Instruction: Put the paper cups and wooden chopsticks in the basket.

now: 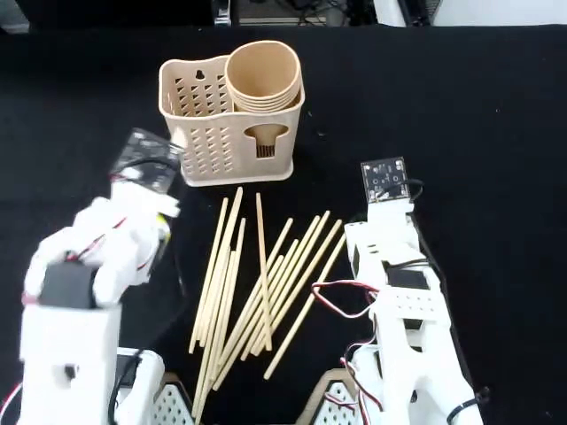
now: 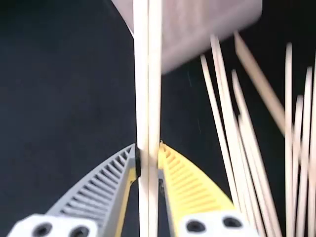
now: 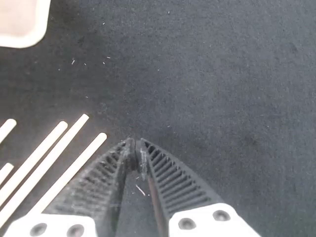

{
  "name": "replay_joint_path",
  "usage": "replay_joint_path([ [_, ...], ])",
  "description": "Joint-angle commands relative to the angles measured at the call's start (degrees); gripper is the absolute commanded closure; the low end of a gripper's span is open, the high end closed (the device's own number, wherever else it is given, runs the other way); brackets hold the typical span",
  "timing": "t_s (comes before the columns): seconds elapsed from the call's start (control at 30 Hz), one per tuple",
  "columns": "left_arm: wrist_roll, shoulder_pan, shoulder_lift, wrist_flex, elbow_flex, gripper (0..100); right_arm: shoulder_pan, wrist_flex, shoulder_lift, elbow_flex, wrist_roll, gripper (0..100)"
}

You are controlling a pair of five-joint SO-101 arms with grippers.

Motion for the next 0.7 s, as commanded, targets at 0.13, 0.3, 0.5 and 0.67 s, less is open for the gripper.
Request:
replay_joint_path([
  [0.13, 11.34, -1.36, -5.71, -25.23, -4.09, 97, -0.44, -1.05, -1.19, -0.22, -0.18, 98.6],
  [0.3, 18.99, -4.09, -4.22, -45.27, -4.35, 97, -0.44, -1.05, -1.19, -0.22, -0.18, 98.6],
  [0.5, 23.38, -3.91, 6.86, -62.95, -5.05, 97, -1.49, -1.05, -1.19, -0.22, -0.09, 98.6],
  [0.67, 25.41, -1.98, 20.31, -66.20, -14.11, 97, -2.20, -3.78, -1.19, 1.19, 0.00, 98.6],
])
